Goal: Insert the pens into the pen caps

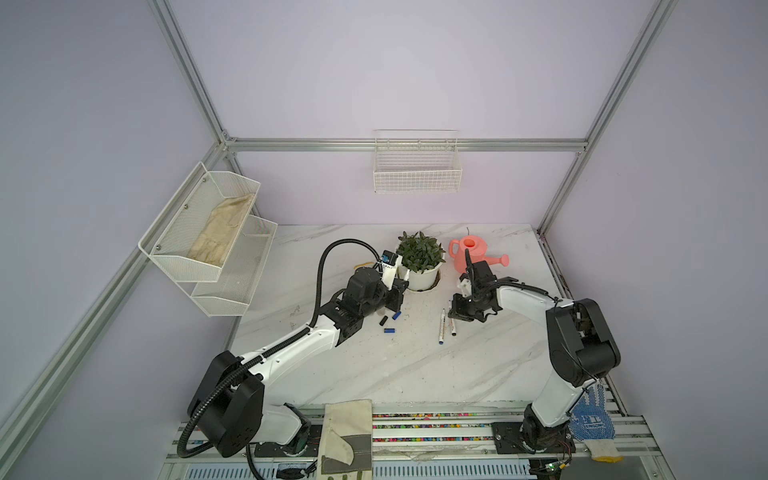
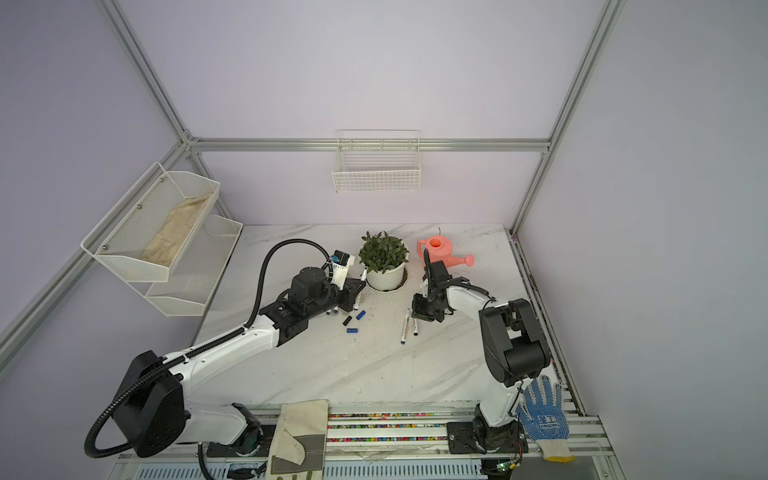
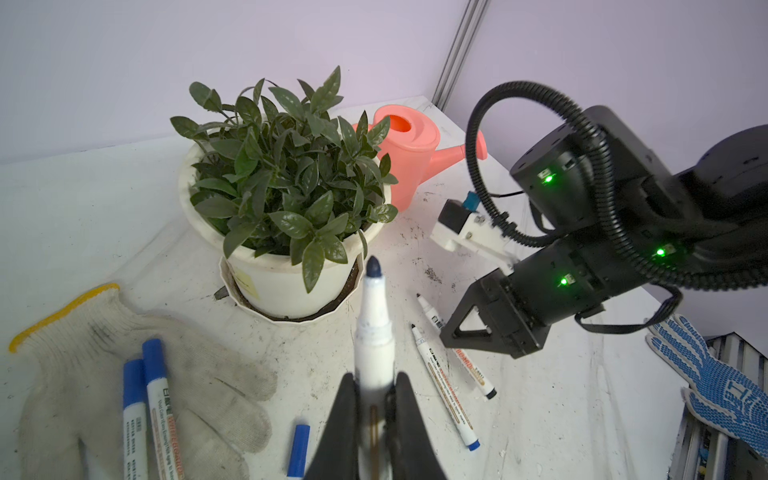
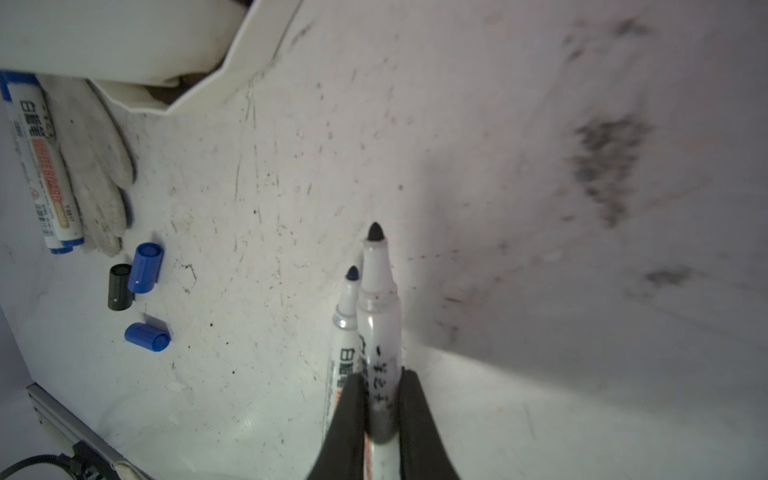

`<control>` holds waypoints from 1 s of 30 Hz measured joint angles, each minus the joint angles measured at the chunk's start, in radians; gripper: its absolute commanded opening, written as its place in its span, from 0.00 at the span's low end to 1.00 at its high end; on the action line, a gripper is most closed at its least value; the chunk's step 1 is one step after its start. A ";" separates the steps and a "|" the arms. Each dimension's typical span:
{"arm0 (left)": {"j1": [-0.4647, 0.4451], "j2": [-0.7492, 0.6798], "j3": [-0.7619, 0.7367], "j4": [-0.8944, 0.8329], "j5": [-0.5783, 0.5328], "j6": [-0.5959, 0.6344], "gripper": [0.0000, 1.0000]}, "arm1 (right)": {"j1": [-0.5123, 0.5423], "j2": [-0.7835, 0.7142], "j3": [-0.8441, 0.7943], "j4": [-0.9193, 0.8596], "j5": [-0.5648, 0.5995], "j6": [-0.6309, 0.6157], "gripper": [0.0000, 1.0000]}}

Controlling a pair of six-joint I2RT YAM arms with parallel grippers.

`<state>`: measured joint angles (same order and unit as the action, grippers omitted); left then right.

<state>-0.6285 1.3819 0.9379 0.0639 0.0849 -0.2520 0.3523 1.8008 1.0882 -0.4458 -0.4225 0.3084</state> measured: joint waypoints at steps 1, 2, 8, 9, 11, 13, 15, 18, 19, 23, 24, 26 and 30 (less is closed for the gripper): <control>0.000 0.000 0.000 -0.001 -0.003 0.000 0.00 | 0.014 0.027 0.007 0.000 -0.018 -0.003 0.09; 0.000 0.000 0.000 -0.002 -0.004 0.000 0.00 | 0.023 0.042 0.020 -0.002 -0.047 -0.009 0.11; 0.000 -0.005 0.000 -0.006 -0.011 0.001 0.00 | 0.044 0.093 0.079 -0.002 -0.118 -0.033 0.26; 0.000 -0.006 0.000 -0.007 -0.011 0.001 0.00 | 0.044 0.100 0.091 0.000 -0.126 -0.032 0.30; 0.000 -0.006 0.000 -0.008 -0.011 0.001 0.00 | 0.046 0.106 0.118 0.002 -0.136 -0.030 0.38; 0.000 -0.006 0.000 -0.011 -0.011 0.001 0.00 | 0.046 0.100 0.149 0.006 -0.133 -0.037 0.45; 0.000 -0.006 0.000 -0.015 -0.011 0.001 0.00 | 0.046 0.073 0.163 0.020 -0.119 -0.039 0.47; 0.000 -0.006 0.000 -0.022 -0.011 0.001 0.00 | 0.045 -0.004 0.158 0.045 -0.096 -0.031 0.46; 0.000 -0.006 0.000 -0.023 -0.010 0.001 0.00 | 0.045 -0.038 0.155 0.068 -0.092 -0.029 0.46; 0.000 -0.005 0.000 -0.023 -0.002 0.001 0.00 | 0.052 -0.164 0.154 0.190 -0.119 -0.019 0.49; 0.000 -0.004 0.000 -0.023 0.000 0.001 0.00 | 0.053 -0.187 0.151 0.221 -0.132 -0.014 0.50; 0.000 -0.002 0.000 -0.023 0.002 0.001 0.00 | 0.054 -0.236 0.137 0.296 -0.178 0.001 0.51; 0.000 -0.001 0.000 -0.024 0.007 0.001 0.00 | 0.062 -0.266 0.132 0.375 -0.254 0.015 0.52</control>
<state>-0.6285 1.3811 0.9379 0.0399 0.0921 -0.2508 0.4145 1.5345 1.2198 -0.0711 -0.6762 0.3233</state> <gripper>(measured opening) 0.098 0.516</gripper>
